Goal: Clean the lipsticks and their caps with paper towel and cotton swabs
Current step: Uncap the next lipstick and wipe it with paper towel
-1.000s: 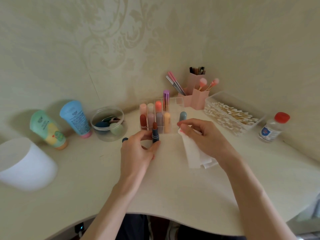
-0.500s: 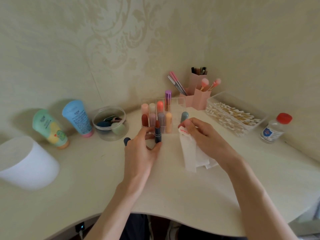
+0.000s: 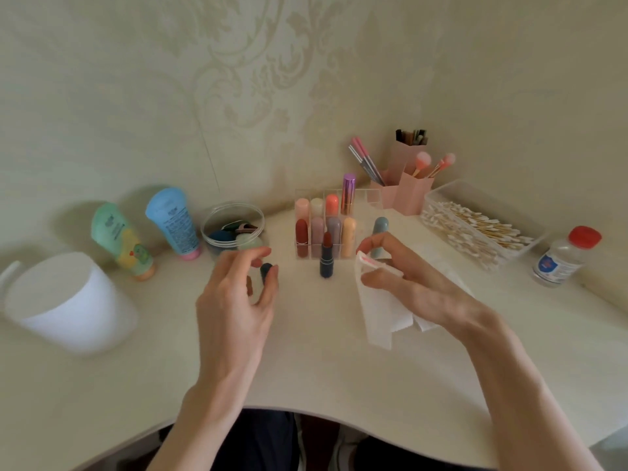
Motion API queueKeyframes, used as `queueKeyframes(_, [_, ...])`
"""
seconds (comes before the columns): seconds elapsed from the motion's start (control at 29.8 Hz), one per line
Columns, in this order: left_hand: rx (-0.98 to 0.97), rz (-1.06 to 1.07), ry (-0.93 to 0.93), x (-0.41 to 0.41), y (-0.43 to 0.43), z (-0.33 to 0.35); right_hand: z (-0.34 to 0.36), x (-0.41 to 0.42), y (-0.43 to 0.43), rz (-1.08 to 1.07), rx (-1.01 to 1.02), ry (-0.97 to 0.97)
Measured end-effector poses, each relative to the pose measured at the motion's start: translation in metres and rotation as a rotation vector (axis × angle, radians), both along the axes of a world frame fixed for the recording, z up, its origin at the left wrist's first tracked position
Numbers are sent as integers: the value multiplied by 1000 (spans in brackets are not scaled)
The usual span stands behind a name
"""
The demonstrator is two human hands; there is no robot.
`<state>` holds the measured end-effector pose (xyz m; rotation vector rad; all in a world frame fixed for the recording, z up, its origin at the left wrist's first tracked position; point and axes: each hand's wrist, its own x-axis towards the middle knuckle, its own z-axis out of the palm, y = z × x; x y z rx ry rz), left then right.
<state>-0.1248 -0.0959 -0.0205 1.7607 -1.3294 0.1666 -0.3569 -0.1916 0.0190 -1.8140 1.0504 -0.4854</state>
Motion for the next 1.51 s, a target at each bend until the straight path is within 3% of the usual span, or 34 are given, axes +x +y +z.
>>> queueKeyframes(0.2, [155, -100, -214, 22, -11, -14, -7, 15, 8, 143, -171, -95])
queueKeyframes(0.34, [179, -109, -116, 27, -16, -17, -17, 20, 8, 161, -225, -55])
queueKeyframes(0.4, [139, -137, 190, 28, -12, -12, -21, 22, 8, 167, -237, -48])
queueKeyframes(0.5, [91, -376, 955, 28, 0, 2, -23, 27, 11, 166, -203, -32])
queueKeyframes(0.54, [95, -408, 1045, 28, 4, 3, -24, 29, 14, 152, -197, -51])
queueKeyframes(0.74, [174, -401, 1071, 26, 8, 5, -27, 48, 28, -156, -371, -239])
queueKeyframes(0.94, [194, -408, 1086, 24, 6, 6, -36, 59, 37, -155, -631, -313])
queueKeyframes(1.24, [160, -430, 1097, 21, 5, 8, -41, 72, 44, -25, -528, -441])
queueKeyframes(1.41, [149, -445, 1132, 17, 6, 8, -37, 70, 42, -2, -218, -443])
queueKeyframes(1.51, [134, -440, 1159, 17, 6, 7, -37, 66, 40, -1, -257, -472])
